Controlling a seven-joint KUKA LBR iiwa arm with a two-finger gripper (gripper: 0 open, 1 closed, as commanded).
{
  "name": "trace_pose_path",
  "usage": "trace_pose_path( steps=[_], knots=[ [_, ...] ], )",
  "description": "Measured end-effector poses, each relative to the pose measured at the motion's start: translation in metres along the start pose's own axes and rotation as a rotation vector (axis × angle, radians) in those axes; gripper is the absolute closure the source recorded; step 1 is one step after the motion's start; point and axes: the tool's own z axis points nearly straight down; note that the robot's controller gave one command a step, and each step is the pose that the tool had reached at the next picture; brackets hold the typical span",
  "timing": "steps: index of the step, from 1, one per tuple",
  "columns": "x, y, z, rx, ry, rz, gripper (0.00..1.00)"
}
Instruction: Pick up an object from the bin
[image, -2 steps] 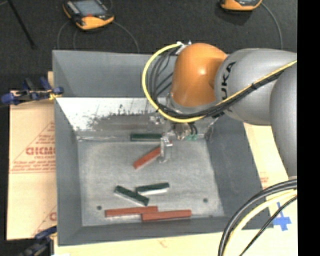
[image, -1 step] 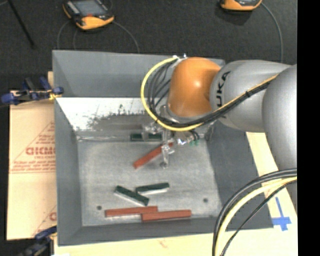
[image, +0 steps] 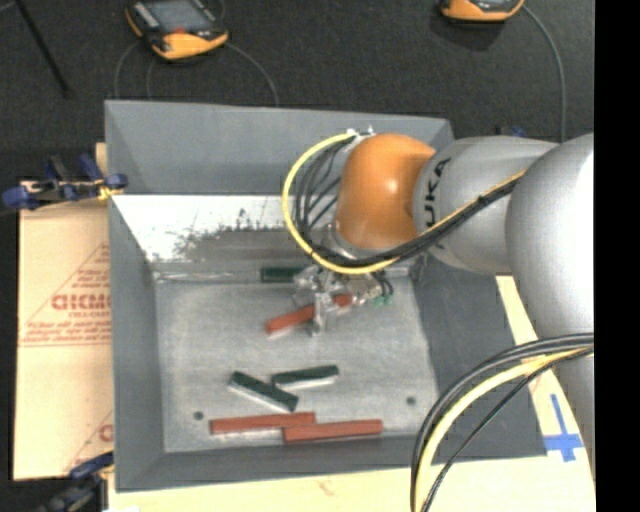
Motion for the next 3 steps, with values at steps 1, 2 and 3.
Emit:
trace_pose_path(
  steps=[1,2,3],
  knots=[
    [0.0,0.0,0.0,0.0,0.0,0.0,1.0],
    [0.001,0.0,-0.002,-0.001,0.002,0.001,1.0],
    [0.001,0.0,-0.013,-0.001,0.004,0.001,1.0]
  ],
)
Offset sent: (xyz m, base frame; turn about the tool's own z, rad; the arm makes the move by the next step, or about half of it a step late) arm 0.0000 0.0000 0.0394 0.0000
